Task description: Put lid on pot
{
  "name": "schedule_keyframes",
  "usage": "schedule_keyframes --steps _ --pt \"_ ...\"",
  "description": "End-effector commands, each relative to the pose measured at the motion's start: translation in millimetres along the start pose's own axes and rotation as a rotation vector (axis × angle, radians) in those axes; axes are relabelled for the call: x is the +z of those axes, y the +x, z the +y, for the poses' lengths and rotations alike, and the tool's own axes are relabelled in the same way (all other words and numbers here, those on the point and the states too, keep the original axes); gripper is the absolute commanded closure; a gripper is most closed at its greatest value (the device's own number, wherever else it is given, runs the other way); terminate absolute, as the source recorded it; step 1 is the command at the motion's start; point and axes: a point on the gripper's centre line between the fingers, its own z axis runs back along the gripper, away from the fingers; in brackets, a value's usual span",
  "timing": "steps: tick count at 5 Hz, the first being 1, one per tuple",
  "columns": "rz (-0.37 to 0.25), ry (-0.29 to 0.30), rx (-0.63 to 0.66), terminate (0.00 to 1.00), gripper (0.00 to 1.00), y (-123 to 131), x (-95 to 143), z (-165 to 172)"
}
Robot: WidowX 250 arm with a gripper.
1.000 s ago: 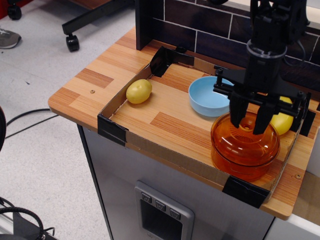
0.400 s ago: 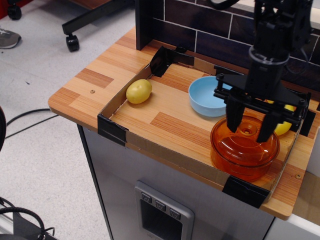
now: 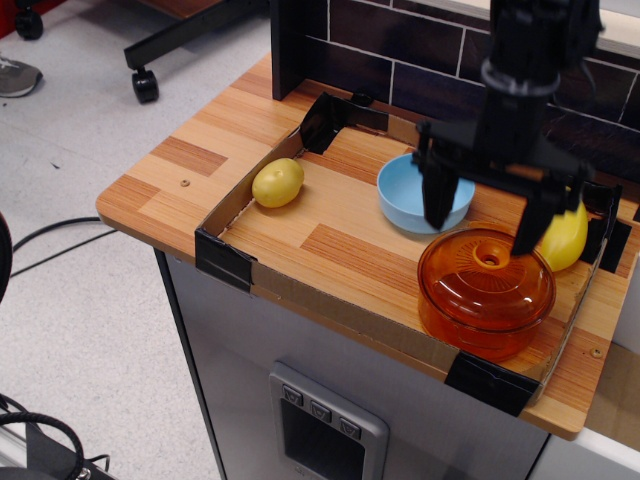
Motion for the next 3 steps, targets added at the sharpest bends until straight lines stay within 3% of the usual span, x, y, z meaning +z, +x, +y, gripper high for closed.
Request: schedule_keyframes --steps 1,2,3 --pt "-0.090 -0.096 0.030 0.00 0.00 -1.6 85.0 44.8" --pt "-0.083 -0.088 0.082 0.00 0.00 -1.9 93.4 81.5" --pt "0.014 -0.022 0.020 0.00 0.00 5.7 80.3 111.3"
